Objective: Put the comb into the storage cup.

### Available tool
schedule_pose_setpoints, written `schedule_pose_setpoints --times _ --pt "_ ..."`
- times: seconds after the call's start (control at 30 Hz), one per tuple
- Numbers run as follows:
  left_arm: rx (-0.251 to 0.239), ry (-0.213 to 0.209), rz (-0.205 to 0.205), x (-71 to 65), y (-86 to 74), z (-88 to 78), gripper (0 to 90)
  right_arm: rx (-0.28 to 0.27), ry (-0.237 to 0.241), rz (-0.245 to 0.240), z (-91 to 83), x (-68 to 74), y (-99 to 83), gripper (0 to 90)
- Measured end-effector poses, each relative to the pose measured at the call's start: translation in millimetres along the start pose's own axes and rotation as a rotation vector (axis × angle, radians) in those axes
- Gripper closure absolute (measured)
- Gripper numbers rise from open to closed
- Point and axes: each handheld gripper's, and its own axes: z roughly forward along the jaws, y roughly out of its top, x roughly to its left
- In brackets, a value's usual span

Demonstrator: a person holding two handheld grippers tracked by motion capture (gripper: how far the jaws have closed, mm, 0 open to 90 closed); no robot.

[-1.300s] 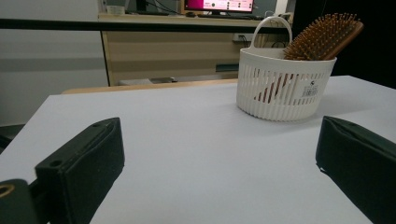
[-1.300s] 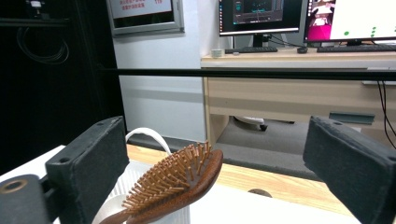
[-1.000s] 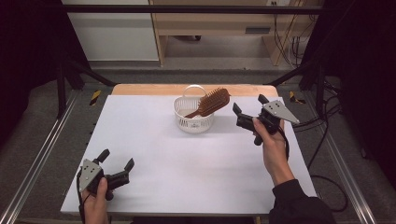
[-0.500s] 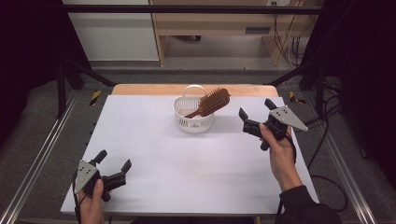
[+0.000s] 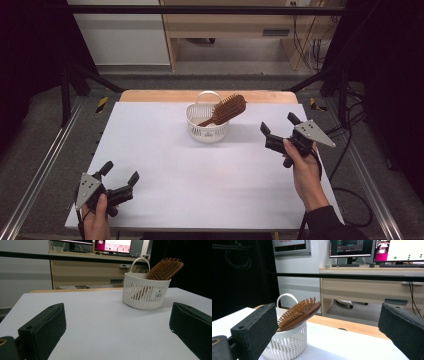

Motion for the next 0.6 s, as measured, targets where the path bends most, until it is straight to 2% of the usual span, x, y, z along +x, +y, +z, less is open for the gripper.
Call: schedule_pose_setpoints --times 0.2,0.33,0.6 --pt "-0.008 0.004 0.001 2.3 0.5 -1.6 0.9 -0.009 0.001 -0.027 -8.4 -1.0 1.6 2.7" --pt "-0.009 0.013 0.005 4.1 0.8 -1.7 0.9 -0.019 -0.005 -0.016 -16.3 -5.1 1.1 2.6" --pt "-0.005 0.003 0.021 4.0 -0.1 -0.7 0.9 -0.015 -0.007 -0.023 -29.7 -10.1 -4.6 2.0"
